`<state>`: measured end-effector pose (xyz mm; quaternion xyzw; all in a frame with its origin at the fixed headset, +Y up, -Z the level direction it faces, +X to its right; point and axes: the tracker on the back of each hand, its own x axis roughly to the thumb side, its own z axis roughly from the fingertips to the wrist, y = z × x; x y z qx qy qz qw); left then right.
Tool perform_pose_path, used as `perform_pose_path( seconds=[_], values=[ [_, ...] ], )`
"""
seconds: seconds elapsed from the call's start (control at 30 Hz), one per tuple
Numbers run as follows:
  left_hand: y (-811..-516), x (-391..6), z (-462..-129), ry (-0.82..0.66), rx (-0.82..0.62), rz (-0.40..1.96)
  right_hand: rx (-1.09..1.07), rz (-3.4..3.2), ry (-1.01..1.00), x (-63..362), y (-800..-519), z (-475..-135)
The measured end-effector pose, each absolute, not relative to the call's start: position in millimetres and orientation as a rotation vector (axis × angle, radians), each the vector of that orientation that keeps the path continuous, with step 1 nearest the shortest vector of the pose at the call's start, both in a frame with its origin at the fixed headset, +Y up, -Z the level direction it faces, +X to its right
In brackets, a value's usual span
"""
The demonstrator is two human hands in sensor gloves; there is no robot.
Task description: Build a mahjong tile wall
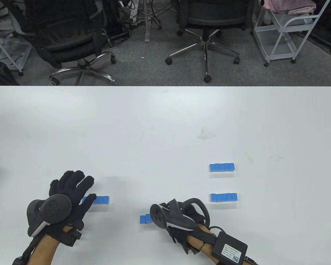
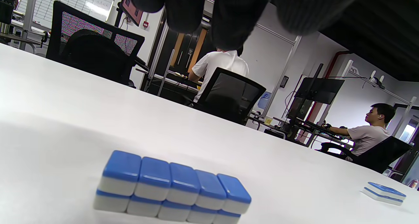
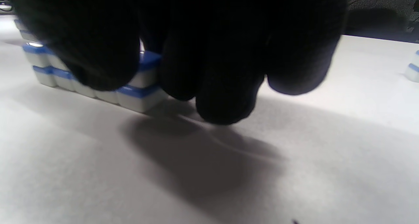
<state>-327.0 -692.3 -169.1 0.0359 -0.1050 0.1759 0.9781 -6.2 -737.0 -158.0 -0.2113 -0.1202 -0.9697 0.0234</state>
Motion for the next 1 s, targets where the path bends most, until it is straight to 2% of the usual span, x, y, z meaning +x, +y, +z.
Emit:
perform_pose_path(
  seconds=[0.1,0.23,0.37,0.43,0.47,0.57,0.7,0.9,1.0],
  values=[
    [-692.3,-326.8,-168.2,-0.214,0.070,0.352,-0.660,-2.996,-0.386,-5.6,-734.5,-157.4],
    [-691.5,-327.4,-167.6,-0.215,0.076,0.356,-0.569,-3.096,-0.306,12.9,-701.4,-166.5],
    [-691.2,-327.3,-167.8,-0.215,0.082,0.362,-0.155,-3.268,-0.117,63.6,-656.8,-194.9],
    [-691.7,-326.8,-167.6,-0.220,0.080,0.364,0.113,-3.211,-0.252,93.2,-646.8,-217.1],
    [-692.0,-326.6,-167.6,-0.224,0.077,0.366,0.273,-3.136,-0.413,112.3,-646.2,-232.8],
    [-692.0,-326.5,-167.8,-0.228,0.074,0.370,0.539,-3.061,-0.599,151.6,-658.3,-264.0],
    [-691.9,-327.0,-167.8,-0.226,0.077,0.377,0.756,-3.045,-0.912,190.3,-696.5,-288.8],
    [-693.4,-329.7,-169.9,-0.216,0.068,0.386,0.939,-3.014,-1.141,208.5,-737.1,-305.8],
    [-693.4,-330.0,-170.7,-0.214,0.068,0.383,0.933,-3.026,-1.041,203.6,-736.8,-309.4]
  ],
)
